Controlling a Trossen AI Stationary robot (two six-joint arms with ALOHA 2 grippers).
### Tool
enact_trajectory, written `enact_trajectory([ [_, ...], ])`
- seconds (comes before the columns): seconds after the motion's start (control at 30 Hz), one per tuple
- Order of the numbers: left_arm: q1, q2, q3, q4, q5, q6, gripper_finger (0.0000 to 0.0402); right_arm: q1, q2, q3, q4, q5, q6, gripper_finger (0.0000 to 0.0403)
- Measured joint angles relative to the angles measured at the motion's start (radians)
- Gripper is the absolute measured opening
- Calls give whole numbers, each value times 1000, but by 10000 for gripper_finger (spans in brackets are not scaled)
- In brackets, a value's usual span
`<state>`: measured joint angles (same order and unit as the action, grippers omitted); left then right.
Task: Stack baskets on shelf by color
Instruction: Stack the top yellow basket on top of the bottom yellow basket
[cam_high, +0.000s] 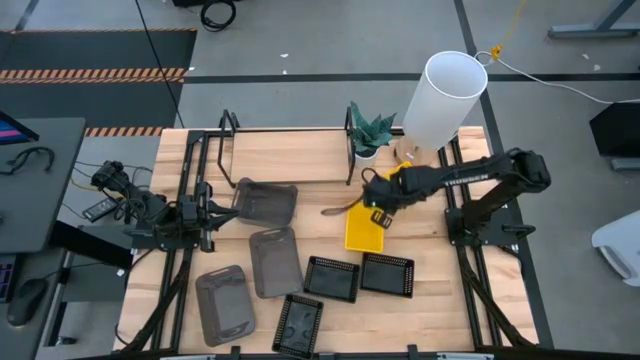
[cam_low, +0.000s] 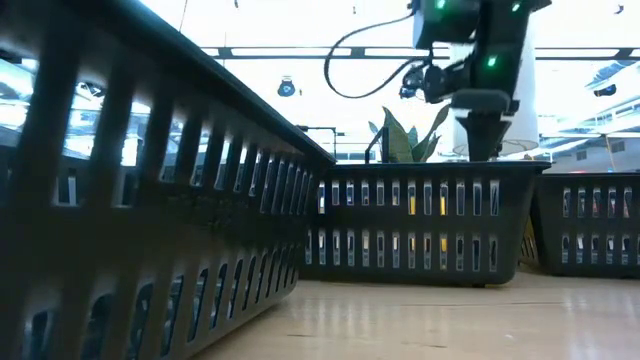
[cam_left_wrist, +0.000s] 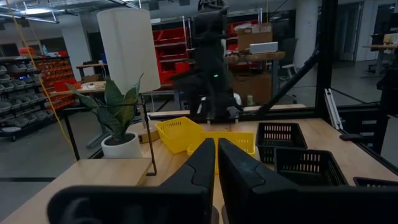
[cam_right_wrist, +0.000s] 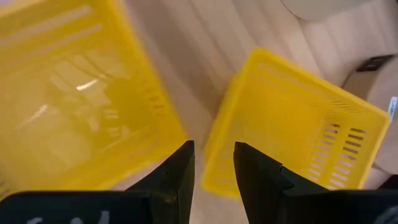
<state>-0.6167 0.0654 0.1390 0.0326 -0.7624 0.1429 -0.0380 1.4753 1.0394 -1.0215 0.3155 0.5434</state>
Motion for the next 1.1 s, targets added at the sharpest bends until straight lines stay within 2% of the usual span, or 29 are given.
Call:
enact_trajectory([
  [0.37,0,0,0,0,0,0,35,-179,0,-9,97,-95,-133,117],
  [0.53,0,0,0,0,0,0,28,-205,0,-48,169,-153,-175,117],
  [0.73,0,0,0,0,0,0,27,-240,0,-129,272,-175,-184,117],
  [1.1,0,0,0,0,0,0,33,-263,0,-152,288,-178,-192,117],
])
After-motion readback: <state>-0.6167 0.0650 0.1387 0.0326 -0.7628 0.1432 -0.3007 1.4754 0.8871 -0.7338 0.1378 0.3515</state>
